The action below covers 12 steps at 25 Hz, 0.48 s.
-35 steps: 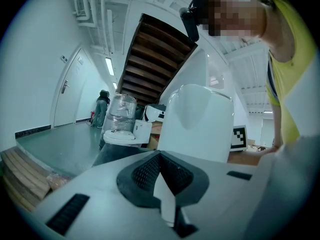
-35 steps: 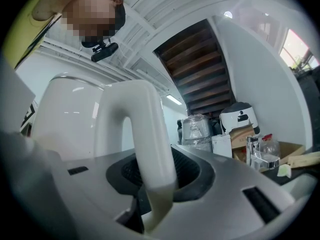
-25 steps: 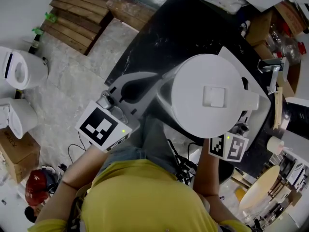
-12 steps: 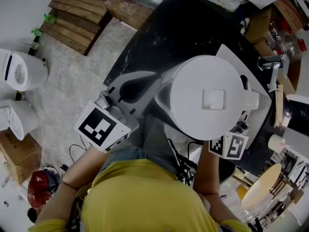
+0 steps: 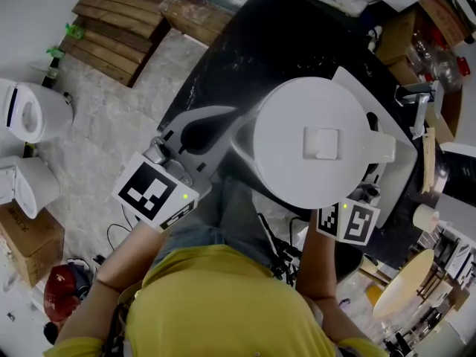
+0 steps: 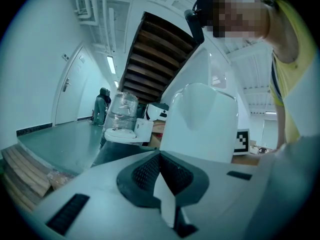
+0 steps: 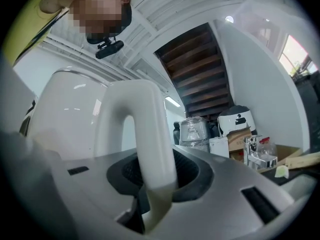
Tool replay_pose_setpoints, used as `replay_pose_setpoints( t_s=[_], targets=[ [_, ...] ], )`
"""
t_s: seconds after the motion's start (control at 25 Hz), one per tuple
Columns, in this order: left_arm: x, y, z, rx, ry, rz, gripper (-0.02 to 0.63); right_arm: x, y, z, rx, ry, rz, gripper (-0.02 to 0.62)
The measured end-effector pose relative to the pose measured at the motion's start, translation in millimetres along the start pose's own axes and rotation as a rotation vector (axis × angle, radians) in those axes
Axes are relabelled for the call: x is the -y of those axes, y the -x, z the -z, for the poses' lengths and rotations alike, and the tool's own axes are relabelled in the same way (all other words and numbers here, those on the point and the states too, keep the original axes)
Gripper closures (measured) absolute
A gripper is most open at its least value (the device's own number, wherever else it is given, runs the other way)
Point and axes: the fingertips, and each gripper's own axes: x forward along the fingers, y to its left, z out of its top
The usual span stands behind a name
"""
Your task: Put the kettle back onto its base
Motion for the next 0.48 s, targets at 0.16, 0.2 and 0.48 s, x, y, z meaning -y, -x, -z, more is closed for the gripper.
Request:
replay_pose_setpoints(
  t_s=[0.16,0.2,0.48],
  targets=[
    [0.0,-1.6,-0.3,0.002,0.001,0.002,0.604,1.6,1.5,1.6,0.011,-0.007,0.001,0.480],
    [0.7,-1.8,0.0,0.002,0.000,0.002,0.604,2.3,2.6,2.1,0.017,-0.011,0.000,0.480],
    [0.4,-2.0,0.0,0.003,0.000,-0.007,0.604,-0.2,4.7,3.1,0.019,-0.049,-0.039,0.479]
  ],
)
